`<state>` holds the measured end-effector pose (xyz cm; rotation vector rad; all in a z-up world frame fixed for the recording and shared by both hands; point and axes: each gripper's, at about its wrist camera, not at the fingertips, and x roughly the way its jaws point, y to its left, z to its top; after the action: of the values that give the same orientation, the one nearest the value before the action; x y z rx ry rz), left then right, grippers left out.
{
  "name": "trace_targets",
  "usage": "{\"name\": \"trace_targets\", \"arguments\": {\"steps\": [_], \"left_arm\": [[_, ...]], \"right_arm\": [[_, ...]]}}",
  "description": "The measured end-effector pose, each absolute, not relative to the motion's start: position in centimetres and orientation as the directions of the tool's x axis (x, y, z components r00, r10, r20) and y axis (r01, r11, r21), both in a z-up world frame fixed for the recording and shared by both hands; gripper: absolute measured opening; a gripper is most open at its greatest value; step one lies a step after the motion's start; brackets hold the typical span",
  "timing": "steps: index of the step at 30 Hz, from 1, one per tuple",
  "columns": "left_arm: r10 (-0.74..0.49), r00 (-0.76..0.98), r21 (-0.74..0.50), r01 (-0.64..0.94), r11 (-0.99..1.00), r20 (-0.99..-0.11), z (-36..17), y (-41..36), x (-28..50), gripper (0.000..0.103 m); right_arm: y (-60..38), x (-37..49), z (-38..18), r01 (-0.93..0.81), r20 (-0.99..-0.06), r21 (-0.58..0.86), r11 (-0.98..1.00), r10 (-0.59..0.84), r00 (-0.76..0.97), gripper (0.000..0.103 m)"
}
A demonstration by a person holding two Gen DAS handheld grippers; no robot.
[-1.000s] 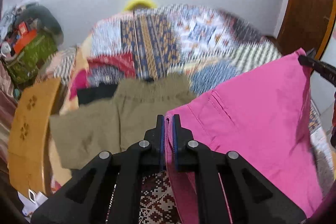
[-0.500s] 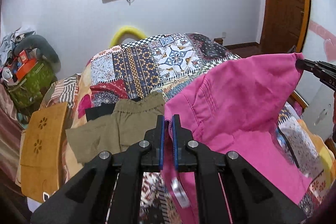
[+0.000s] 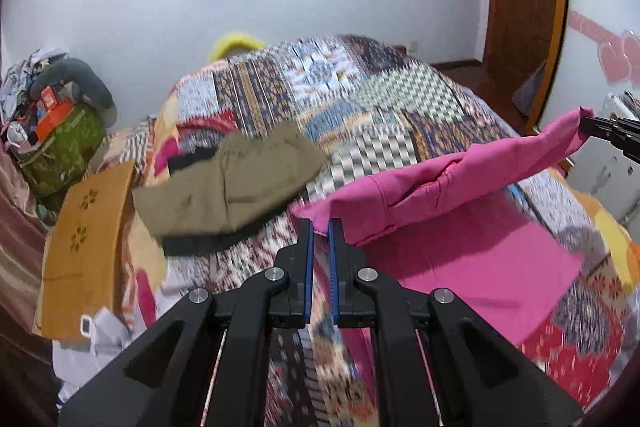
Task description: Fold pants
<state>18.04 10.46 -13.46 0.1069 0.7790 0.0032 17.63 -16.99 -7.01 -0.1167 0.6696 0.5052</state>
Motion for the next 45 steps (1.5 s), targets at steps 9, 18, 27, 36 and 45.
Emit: {"name": "trace_targets", "arguments": {"steps": [9, 18, 27, 36, 45], "left_arm": [[0.0, 0.617, 0.058, 0.074, 0.996, -0.787, -18.2, 10.1, 13.0, 0.01], [0.081, 0.657, 0.062, -0.052, 0.997, -0.749, -15.9, 11.8, 11.8, 0.059], [0.042, 0.703, 0.122, 0.063, 0.991, -0.71, -13.7, 7.6, 12.7, 0.096], [0.073, 0.62, 0.249, 0.202, 0.947, -0.781, -18.2, 2.7, 14.8, 0.097], [0.085, 0.612, 0.299, 0.258, 0.919, -0.786, -19.2, 0.9, 17.0, 0.097]], "right_arm": [[-19.3, 13.6, -12.5, -0.41, -0.742, 0.047, 0.911, 0.307, 0.596, 0.005], [-20.3, 10.9, -12.3, -0.401, -0.743, 0.088, 0.912, 0.328, 0.583, 0.019], [-15.5, 10.1, -10.5, -0.494, -0.69, 0.088, 0.865, 0.411, 0.596, 0.08], [-12.2, 10.2, -13.4, -0.559, -0.741, 0.11, 0.822, 0.443, 0.505, 0.08], [-10.1, 10.9, -15.6, -0.607, -0.776, 0.139, 0.782, 0.467, 0.424, 0.08]]}}
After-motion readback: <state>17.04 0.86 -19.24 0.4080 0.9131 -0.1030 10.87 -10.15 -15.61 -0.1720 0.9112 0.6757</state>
